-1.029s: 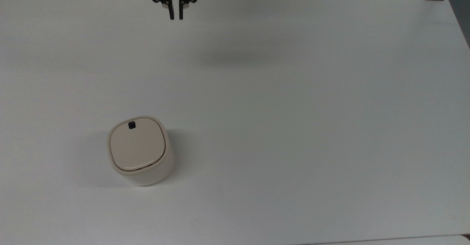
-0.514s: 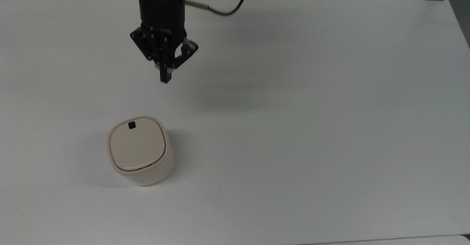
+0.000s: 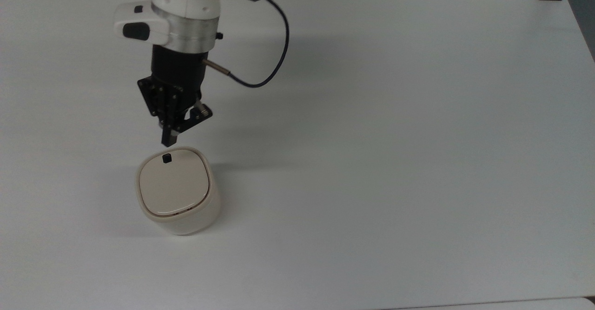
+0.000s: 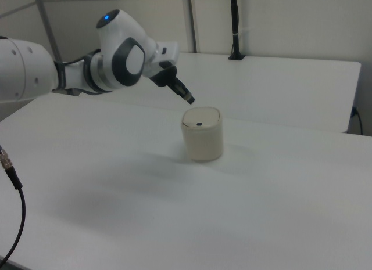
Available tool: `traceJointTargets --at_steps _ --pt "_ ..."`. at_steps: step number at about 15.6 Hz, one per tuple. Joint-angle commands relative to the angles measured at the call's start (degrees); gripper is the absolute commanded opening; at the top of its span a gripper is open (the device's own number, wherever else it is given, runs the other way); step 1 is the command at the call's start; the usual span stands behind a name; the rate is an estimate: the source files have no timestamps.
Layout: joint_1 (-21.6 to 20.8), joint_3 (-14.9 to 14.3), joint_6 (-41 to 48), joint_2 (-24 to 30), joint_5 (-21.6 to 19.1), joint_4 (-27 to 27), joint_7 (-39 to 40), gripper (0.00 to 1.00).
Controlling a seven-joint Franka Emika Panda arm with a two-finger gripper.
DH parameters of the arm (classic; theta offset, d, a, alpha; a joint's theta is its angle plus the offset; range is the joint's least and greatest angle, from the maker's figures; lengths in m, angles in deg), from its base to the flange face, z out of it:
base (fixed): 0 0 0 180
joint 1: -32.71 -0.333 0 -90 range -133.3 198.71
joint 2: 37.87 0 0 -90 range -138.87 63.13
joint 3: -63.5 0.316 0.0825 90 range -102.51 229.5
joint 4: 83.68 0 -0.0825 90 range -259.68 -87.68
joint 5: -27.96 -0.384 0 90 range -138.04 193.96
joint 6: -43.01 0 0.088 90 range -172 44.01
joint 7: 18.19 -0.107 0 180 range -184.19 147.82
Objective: Open the trash bin
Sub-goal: 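Move the gripper down onto the slot in the bin's lid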
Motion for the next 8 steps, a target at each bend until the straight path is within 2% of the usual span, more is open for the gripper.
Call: traceJointTargets --at_steps 1,8 --pt "0.09 -1.85 -3.86 -3.25 2.82 0.64 -2.09 0.00" --pt "0.18 -1.85 -4.40 -6.25 5.11 0.38 -2.09 0.00"
